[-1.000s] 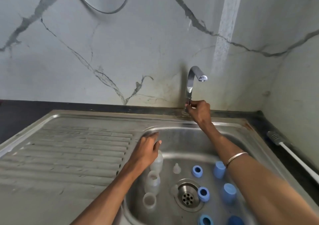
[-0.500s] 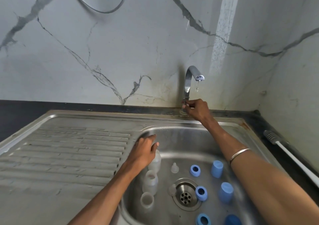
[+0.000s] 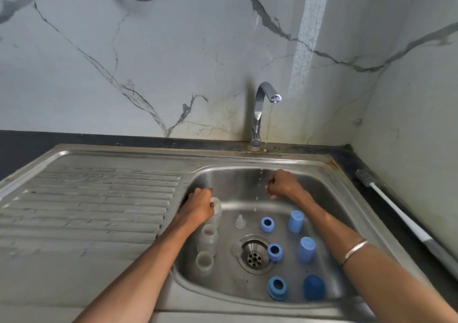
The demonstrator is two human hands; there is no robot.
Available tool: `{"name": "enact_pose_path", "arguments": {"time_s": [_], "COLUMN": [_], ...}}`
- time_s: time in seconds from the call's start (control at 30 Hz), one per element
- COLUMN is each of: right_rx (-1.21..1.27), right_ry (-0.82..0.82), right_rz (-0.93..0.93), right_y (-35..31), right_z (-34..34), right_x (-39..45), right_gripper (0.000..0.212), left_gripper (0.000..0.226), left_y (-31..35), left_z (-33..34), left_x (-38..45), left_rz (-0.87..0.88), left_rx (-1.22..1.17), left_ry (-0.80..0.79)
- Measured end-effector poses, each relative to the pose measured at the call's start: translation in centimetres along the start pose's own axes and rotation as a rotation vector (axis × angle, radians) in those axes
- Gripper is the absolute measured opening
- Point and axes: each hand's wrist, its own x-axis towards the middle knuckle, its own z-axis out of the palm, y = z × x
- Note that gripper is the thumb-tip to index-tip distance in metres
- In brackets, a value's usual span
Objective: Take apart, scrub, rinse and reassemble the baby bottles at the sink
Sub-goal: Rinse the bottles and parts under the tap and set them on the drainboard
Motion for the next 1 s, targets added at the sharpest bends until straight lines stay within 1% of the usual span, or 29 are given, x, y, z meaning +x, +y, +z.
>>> {"name": "enact_pose_path", "arguments": {"time_s": [0.1, 0.2, 0.33, 0.47, 0.57, 0.67, 0.73, 0.8, 0.9, 1.0], "right_rx": [-0.076, -0.122, -0.102, -0.054, -0.038, -0.028, -0.008, 0.013, 0.070, 0.135], "right_ry": [-0.156, -0.223, -0.227, -0.159, -0.156, -0.175, -0.172, -0.165, -0.159, -0.116], "right_rz": [0.009, -0.020, -0.097, -0.178, -0.248, -0.289, -0.296, -0.301, -0.293, -0.282], "right_y": [-0.1, -0.7, -2.1, -4.3, -5.5, -6.1, -6.1, -6.0, -5.7, -4.9], "right_z": [2.8, 5.0, 6.8, 8.3, 9.2, 10.2, 10.4, 10.1, 8.5, 6.4], "right_x": [-1.1, -1.7, -1.6, -1.0, -0.8, -0.8, -0.9, -1.1, -1.8, -2.9], "right_gripper": [0.016, 0.019, 0.024, 0.029, 0.036, 0.040, 0.041, 0.044, 0.051, 0.057], "left_gripper": [0.049, 0.055, 0.060, 0.053, 0.046, 0.033, 0.028, 0.028, 0.034, 0.030], "left_y": [0.0, 0.0, 0.0, 0.2, 0.4, 0.5, 0.5, 0.3, 0.6, 2.2], "left_z": [0.2, 0.1, 0.1, 0.6, 1.0, 1.1, 1.0, 0.8, 0.1, -0.9], "left_x": [0.1, 0.3, 0.5, 1.3, 1.9, 2.0, 2.0, 1.9, 1.8, 1.3], "left_rz": [-0.003, -0.007, -0.006, 0.023, 0.049, 0.067, 0.070, 0.072, 0.095, 0.120], "left_rx": [-0.014, -0.022, 0.003, 0.040, 0.045, 0.023, -0.002, -0.027, -0.104, -0.193], "left_ry": [-0.015, -0.033, -0.066, -0.094, -0.101, -0.056, -0.027, -0.001, 0.055, 0.110]}}
